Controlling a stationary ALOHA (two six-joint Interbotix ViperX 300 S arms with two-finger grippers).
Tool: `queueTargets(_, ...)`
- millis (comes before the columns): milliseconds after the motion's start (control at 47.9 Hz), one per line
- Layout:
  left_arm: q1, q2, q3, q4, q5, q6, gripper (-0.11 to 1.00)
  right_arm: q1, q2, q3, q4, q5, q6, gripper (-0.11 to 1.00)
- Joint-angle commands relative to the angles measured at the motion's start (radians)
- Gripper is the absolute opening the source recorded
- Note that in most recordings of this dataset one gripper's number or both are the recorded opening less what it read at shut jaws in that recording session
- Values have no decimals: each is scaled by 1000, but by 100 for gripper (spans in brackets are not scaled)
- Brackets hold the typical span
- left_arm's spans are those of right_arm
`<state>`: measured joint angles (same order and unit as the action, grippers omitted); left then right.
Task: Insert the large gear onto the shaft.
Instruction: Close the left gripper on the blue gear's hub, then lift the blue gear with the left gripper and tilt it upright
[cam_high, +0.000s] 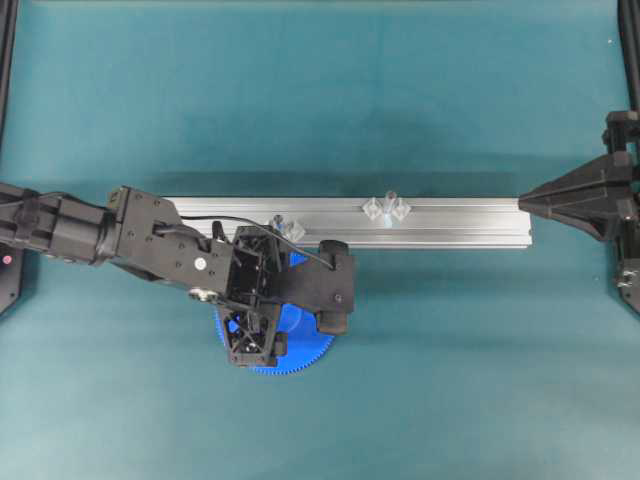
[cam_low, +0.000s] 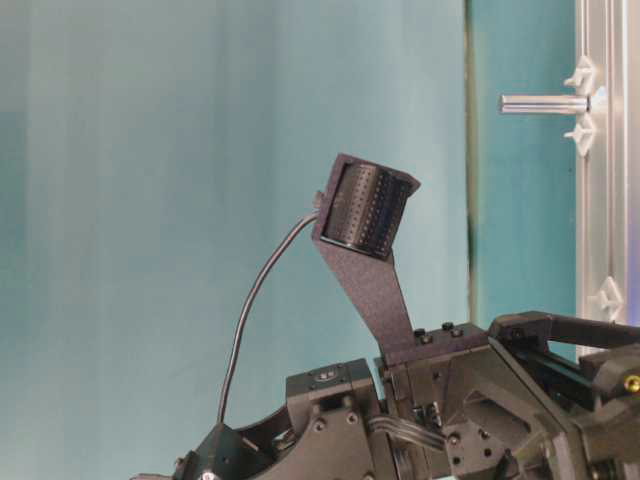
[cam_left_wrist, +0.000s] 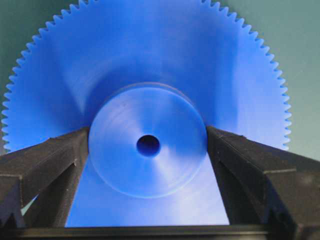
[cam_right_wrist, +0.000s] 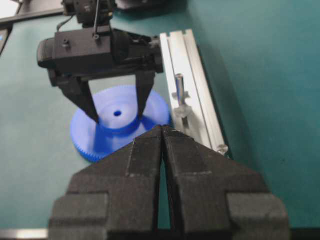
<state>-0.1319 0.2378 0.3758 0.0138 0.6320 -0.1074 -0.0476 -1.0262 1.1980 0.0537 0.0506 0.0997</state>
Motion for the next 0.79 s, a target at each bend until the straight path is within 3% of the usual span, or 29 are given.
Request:
queueTargets(0, -3, -8, -12, 2, -3, -2, 93, -2, 6, -9, -2, -9, 8, 8)
queueTargets(584, -3, -8, -12, 2, -3, -3, 93, -2, 5, -3, -2, -11, 8, 8)
queueTargets(772, -3, -8, -14, 2, -5, 6, 83, -2, 6, -3, 0, -11, 8, 8)
